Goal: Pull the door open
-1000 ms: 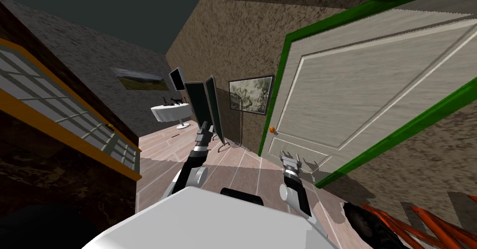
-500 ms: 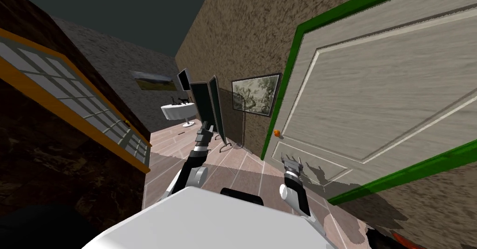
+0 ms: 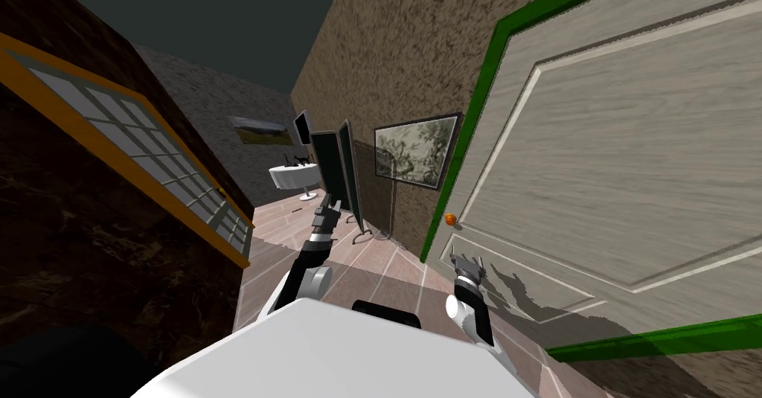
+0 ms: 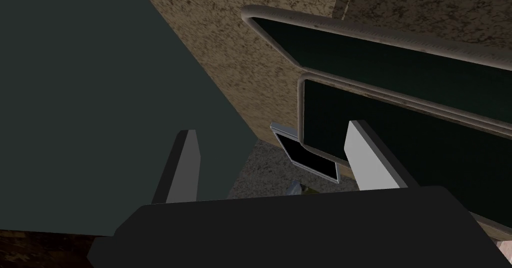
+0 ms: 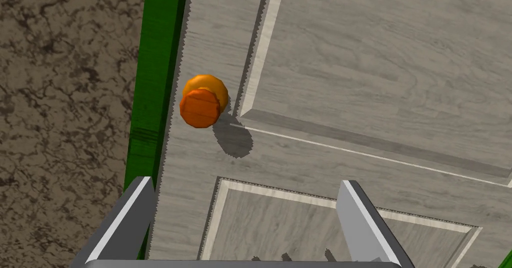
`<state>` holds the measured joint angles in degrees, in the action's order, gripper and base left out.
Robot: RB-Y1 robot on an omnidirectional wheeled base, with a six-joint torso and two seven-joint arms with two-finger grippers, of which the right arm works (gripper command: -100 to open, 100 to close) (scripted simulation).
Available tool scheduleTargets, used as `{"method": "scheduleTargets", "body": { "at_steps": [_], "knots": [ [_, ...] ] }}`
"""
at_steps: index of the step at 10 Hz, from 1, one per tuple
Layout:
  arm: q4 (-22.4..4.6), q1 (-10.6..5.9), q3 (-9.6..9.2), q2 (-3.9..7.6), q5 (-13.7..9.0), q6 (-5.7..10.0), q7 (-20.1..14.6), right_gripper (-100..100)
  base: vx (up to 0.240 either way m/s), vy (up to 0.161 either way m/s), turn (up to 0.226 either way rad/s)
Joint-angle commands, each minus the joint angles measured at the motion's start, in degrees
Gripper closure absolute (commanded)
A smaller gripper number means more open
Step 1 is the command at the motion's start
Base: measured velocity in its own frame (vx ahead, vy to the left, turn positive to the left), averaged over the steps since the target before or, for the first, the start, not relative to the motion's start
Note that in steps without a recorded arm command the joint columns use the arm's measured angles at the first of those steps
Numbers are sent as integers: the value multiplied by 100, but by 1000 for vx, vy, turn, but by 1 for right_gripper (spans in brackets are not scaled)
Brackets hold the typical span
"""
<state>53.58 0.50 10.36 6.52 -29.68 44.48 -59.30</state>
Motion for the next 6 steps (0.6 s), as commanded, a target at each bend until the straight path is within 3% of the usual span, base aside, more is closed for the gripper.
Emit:
{"method": "scheduleTargets", "body": {
  "at_steps": [1,6],
  "knots": [
    [-272,-130,42,16,-78,77,-163,-100,67,-55,125],
    [-838,-370,148,20,-284,226,-551,-100,73,-48,111]
  ]
}}
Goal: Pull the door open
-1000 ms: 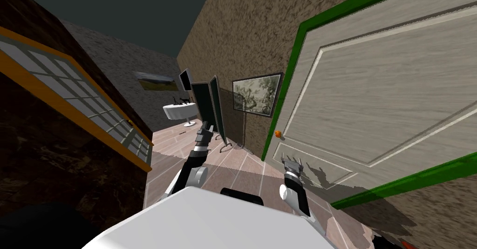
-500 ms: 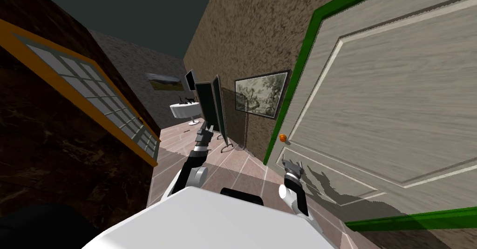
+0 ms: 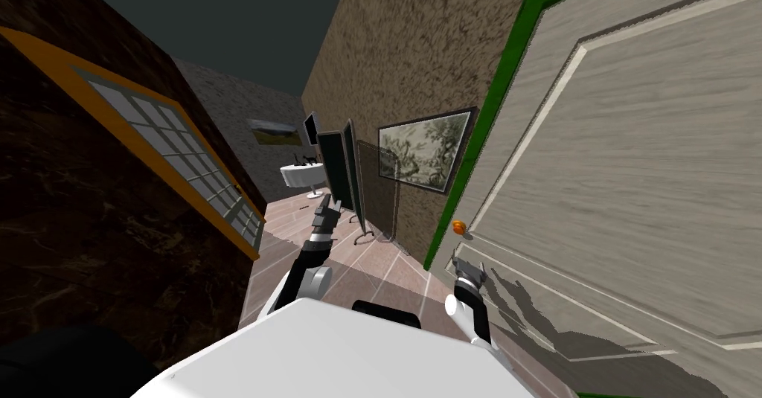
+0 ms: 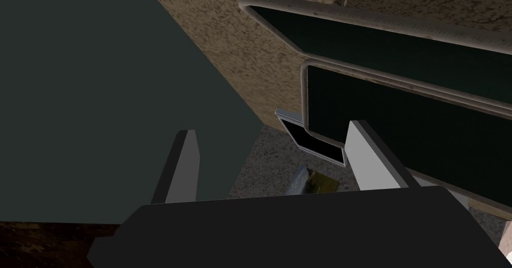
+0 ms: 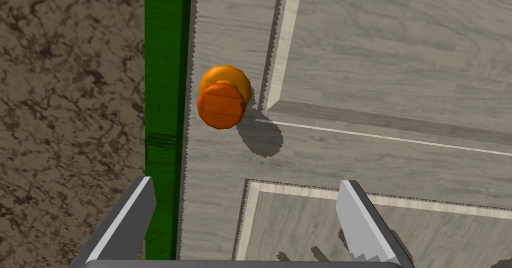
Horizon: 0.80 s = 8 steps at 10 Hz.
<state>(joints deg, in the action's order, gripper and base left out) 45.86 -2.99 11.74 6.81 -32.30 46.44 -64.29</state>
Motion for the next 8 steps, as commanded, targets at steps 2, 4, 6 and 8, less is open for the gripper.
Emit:
{"method": "scheduleTargets", "body": {
  "at_steps": [2,4,6,8],
  "knots": [
    [-346,-138,61,-8,-123,104,-243,-100,59,-54,108],
    [-574,-235,104,-9,-206,165,-400,-100,83,-64,134],
    [-805,-333,147,-10,-290,226,-558,-100,83,-55,118],
    [-807,-328,148,-15,-294,227,-560,-100,38,-39,40]
  ]
}}
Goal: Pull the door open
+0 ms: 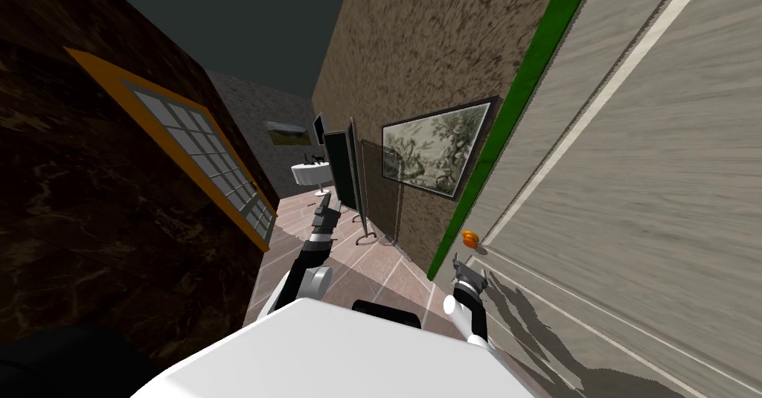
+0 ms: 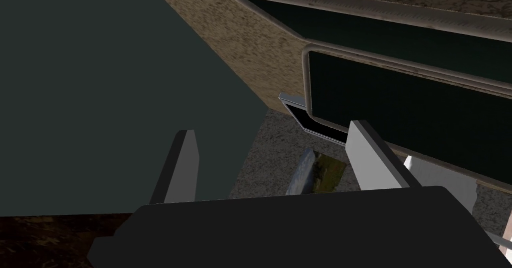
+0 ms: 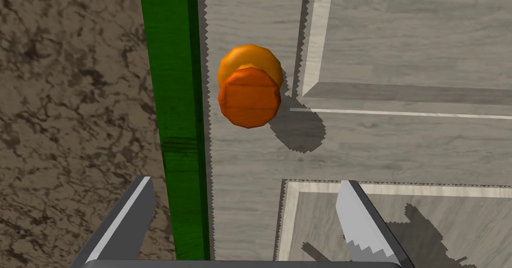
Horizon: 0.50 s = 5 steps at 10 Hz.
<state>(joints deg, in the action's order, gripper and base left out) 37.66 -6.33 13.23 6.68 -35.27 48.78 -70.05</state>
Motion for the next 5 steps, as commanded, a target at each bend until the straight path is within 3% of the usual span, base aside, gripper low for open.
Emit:
{"method": "scheduleTargets", "body": {
  "at_steps": [1,5],
  "knots": [
    [-36,104,-35,159,8,8,-209,-100,123,5,12],
    [-93,267,-90,409,20,20,-536,-100,164,-19,8]
  ]
}}
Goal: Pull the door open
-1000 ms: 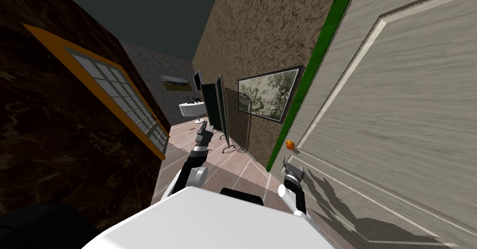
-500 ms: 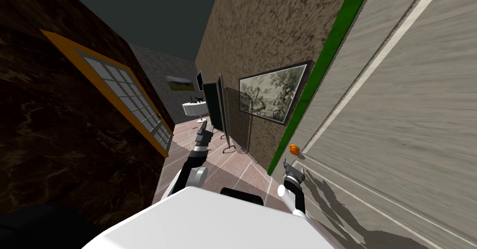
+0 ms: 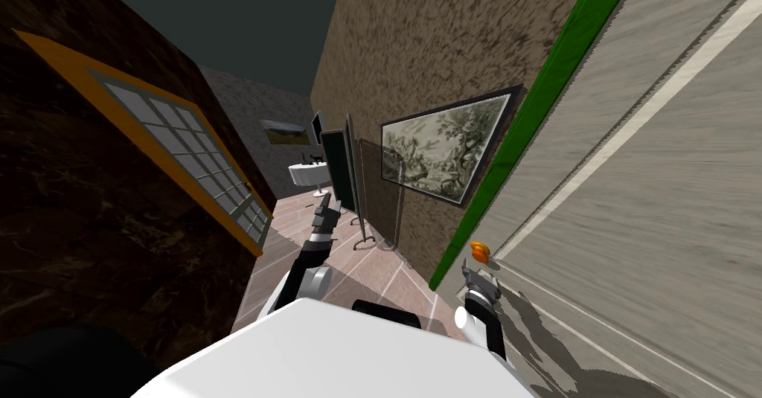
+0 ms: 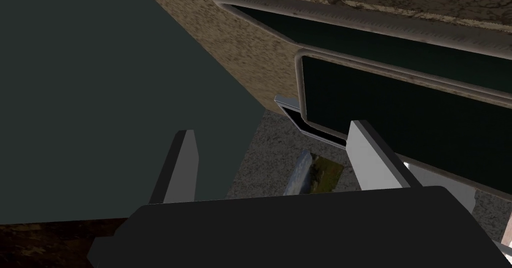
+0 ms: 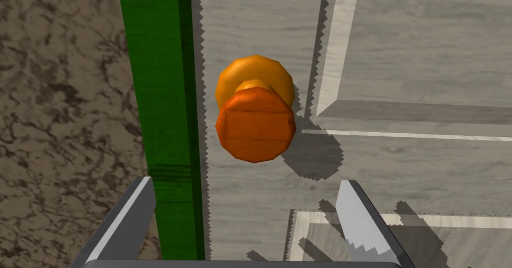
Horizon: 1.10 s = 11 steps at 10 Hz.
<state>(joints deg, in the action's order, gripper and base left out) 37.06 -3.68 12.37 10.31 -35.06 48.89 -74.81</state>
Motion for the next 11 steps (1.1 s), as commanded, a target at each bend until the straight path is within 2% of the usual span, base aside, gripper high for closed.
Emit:
{"method": "scheduleTargets", "body": {
  "at_steps": [1,3,4,5,8,9,10,11],
  "knots": [
    [-59,76,-30,159,4,15,-210,-100,126,-30,13],
    [-85,151,-55,275,10,20,-362,-100,127,-9,6],
    [-110,225,-80,387,15,26,-509,-100,129,-12,11],
    [-122,259,-92,440,18,29,-579,-100,129,1,9],
    [-180,425,-148,694,30,41,-912,-100,153,-31,10],
    [-204,377,-140,652,30,57,-852,-100,65,-19,5],
    [-204,377,-140,652,30,57,-852,100,-7,1,-2],
    [-204,377,-140,652,30,57,-852,100,-23,5,4]
  ]
}}
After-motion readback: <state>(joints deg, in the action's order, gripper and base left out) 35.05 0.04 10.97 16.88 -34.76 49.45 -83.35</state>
